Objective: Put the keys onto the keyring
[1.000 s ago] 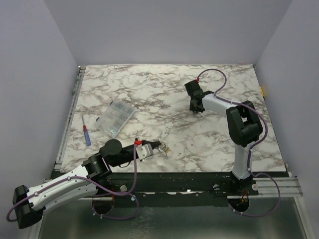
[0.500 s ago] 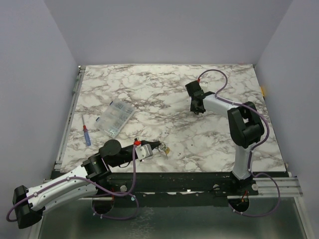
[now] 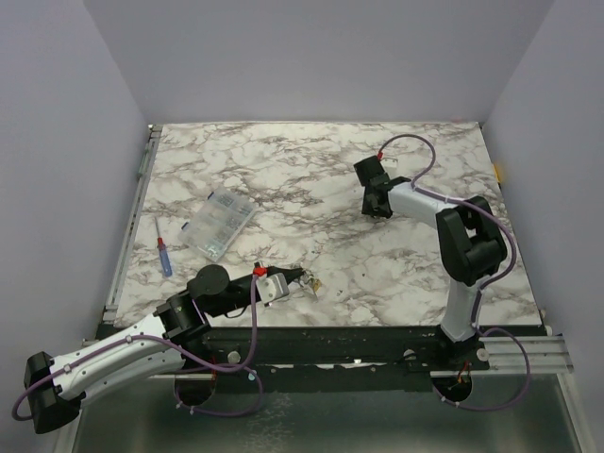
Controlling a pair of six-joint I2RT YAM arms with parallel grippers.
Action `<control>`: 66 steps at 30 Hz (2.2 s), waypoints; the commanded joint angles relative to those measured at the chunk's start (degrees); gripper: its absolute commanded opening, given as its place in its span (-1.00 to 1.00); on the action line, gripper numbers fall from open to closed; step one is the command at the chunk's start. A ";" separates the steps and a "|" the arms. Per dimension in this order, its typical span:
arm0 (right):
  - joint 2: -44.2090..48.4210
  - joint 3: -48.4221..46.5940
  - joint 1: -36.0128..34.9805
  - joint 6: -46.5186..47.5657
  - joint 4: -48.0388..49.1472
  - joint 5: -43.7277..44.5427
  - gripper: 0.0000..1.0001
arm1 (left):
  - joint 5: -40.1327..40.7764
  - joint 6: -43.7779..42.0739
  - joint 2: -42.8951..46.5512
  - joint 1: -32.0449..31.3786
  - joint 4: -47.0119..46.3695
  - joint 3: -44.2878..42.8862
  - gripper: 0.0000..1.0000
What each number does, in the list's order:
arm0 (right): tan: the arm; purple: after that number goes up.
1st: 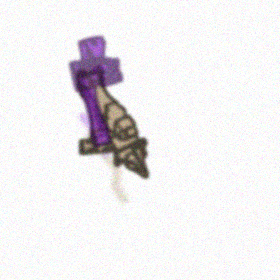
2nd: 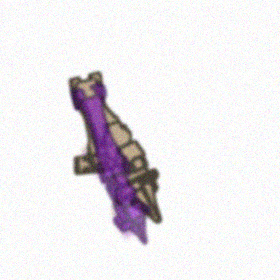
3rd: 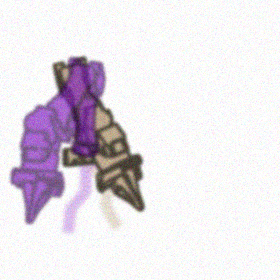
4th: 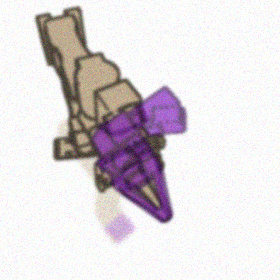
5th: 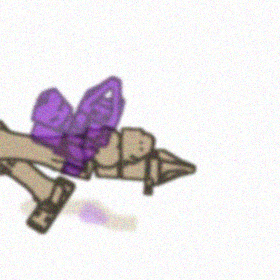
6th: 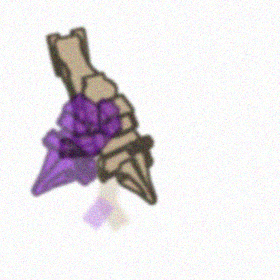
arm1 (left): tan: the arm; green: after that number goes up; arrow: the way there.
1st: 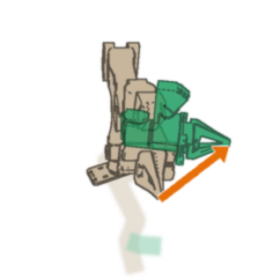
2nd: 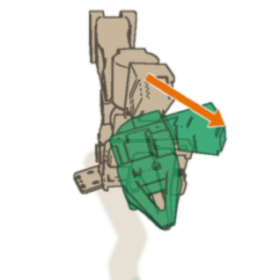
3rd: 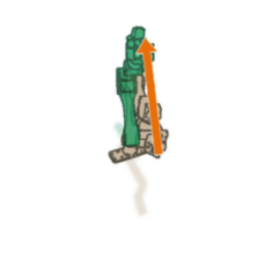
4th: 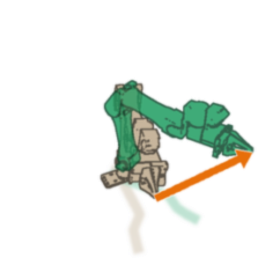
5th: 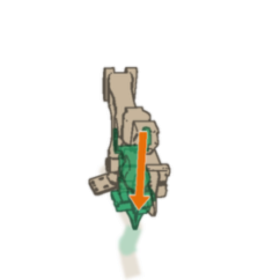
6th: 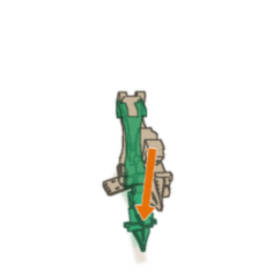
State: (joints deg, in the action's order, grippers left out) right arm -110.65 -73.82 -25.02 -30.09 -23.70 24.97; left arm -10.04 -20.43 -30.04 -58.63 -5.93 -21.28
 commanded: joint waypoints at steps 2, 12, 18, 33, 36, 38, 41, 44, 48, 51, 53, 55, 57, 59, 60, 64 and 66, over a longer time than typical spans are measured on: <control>3.97 2.78 0.37 -1.31 0.28 2.27 -0.19 | -1.18 -0.40 0.69 -0.45 -1.84 0.17 -1.00; 5.64 6.04 0.35 -0.62 4.70 1.00 -0.24 | -1.12 -0.46 0.70 -0.52 -1.73 0.14 -1.00; 4.75 5.83 0.38 -0.51 5.78 0.41 -0.28 | -1.04 -0.45 0.69 -0.52 -1.76 0.19 -1.00; 3.86 7.73 0.74 0.19 7.99 -2.19 -0.24 | -0.95 -0.40 0.78 -0.61 -1.63 0.18 -1.00; 3.69 8.37 1.09 0.38 8.68 -2.68 -0.24 | -0.87 -0.32 0.74 -0.62 -1.63 0.27 -1.00; 3.69 8.88 1.26 0.47 9.29 -3.32 -0.24 | -0.87 -0.39 0.77 -0.61 -1.62 0.30 -1.00; 3.94 9.74 1.60 1.15 11.00 -4.69 -0.25 | -0.80 -0.39 0.69 -0.62 -1.61 0.30 -1.00; 3.92 10.08 1.55 1.83 12.29 -5.85 -0.32 | -0.77 -0.34 0.60 -0.61 -1.59 0.27 -1.00; 3.06 9.22 1.67 2.45 12.63 -6.57 -0.38 | -0.64 -0.42 0.47 -0.62 -1.54 0.27 -1.00; 2.90 8.88 1.66 2.74 12.63 -6.64 -0.44 | -0.57 -0.41 0.46 -0.61 -1.55 0.41 -1.00; 2.90 8.71 1.64 3.02 12.52 -6.29 -0.49 | -0.55 -0.41 0.50 -0.61 -1.58 0.36 -1.00; 2.90 8.41 1.65 3.29 12.15 -5.95 -0.52 | -0.55 -0.41 0.41 -0.61 -1.54 0.39 -1.00; 2.90 7.95 1.65 3.64 11.49 -5.64 -0.53 | -0.65 -0.40 0.42 -0.61 -1.54 0.36 -1.00; 2.90 7.63 1.69 4.14 11.09 -5.36 -0.57 | -0.64 -0.40 0.42 -0.61 -1.57 0.28 -1.00; 2.90 7.44 1.66 4.38 10.90 -5.24 -0.63 | -0.68 -0.40 0.40 -0.63 -1.54 0.32 -1.00; 2.68 6.52 1.66 5.44 10.04 -4.90 -0.65 | -0.68 -0.45 0.42 -0.61 -1.57 0.33 -1.00; 2.71 6.21 1.64 5.68 9.90 -5.04 -0.60 | -0.65 -0.46 0.40 -0.63 -1.55 0.32 -1.00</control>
State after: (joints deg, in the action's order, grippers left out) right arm -106.61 -65.65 -23.59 -25.80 -12.53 19.62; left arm -10.02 -20.43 -30.04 -59.00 -5.91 -21.12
